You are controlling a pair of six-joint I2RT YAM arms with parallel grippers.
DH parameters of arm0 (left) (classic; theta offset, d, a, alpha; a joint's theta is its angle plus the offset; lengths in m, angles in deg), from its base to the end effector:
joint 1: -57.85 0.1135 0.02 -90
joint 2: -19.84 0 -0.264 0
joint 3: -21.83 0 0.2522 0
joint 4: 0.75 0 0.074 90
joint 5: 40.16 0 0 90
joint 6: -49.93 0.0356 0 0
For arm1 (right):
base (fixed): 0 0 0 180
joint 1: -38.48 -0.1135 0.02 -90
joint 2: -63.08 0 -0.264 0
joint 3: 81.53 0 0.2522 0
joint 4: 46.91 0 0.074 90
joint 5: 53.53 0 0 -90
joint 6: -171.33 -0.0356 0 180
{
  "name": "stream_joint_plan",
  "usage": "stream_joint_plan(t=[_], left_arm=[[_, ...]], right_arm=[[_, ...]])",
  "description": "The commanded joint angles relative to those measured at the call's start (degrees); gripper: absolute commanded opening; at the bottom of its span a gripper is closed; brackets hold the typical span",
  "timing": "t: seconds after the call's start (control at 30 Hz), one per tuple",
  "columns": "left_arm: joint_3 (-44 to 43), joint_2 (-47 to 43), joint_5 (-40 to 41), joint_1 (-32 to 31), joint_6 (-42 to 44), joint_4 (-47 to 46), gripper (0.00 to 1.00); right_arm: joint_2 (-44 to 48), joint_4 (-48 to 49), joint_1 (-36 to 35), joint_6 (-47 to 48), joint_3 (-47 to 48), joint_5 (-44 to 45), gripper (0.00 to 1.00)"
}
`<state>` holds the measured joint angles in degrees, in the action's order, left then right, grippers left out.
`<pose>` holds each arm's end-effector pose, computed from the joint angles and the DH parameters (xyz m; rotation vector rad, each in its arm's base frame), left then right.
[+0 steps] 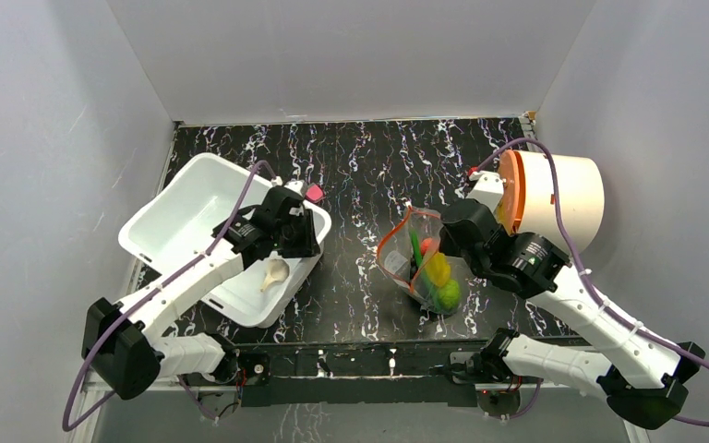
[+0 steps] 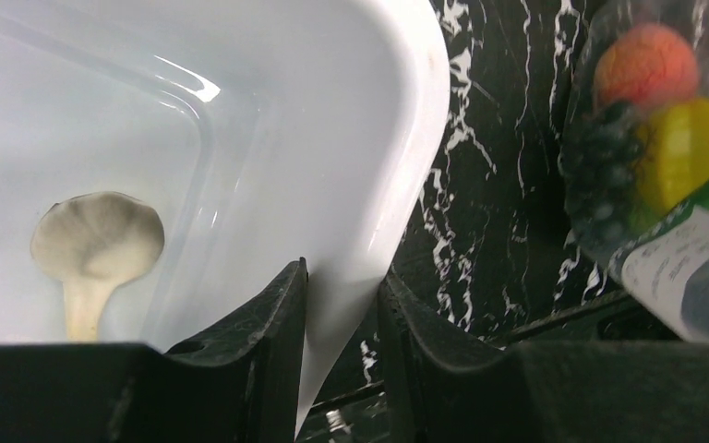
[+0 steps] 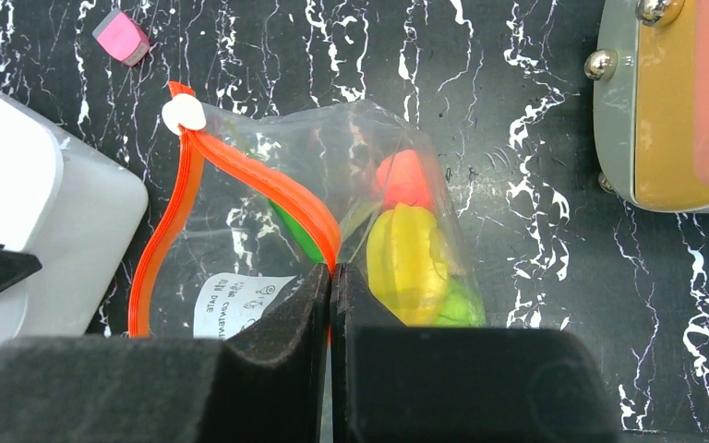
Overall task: Place the food in the zip-top bag and seal the zipper
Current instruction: Move the bin to the center of the board.
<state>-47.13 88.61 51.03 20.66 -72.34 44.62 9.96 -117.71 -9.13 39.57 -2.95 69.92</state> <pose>0.2027 -0.1529 0.2827 0.0939 2.4294 -0.5504 0.1238 0.1065 0.3593 0.1585 2.2054 0.1650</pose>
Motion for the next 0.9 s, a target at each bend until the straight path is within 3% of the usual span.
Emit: stream_joint_plan(t=[0.0,0.3,0.47,0.67,0.87], left_arm=[[-2.1,2.4,6.3,-0.1,-12.6,-1.5,0.00],[-7.3,12.0,8.5,-0.1,-20.2,-4.9,0.00],[-9.5,14.0,11.0,-0.1,-20.1,-4.7,0.00],[-8.7,12.8,15.6,0.5,-13.1,-4.3,0.00],[-6.3,10.1,15.2,1.3,-3.0,-8.5,0.00]], right_arm=[[1.2,0.8,-0.1,-0.6,1.0,2.9,0.00],[0.2,-1.7,-0.1,-0.6,4.3,3.7,0.00],[-0.9,-2.8,-0.1,-0.7,6.2,3.6,0.00],[-2.3,-3.3,-0.1,-0.4,8.0,3.6,0.00],[-3.4,-3.0,-0.1,-0.4,8.5,3.4,0.00]])
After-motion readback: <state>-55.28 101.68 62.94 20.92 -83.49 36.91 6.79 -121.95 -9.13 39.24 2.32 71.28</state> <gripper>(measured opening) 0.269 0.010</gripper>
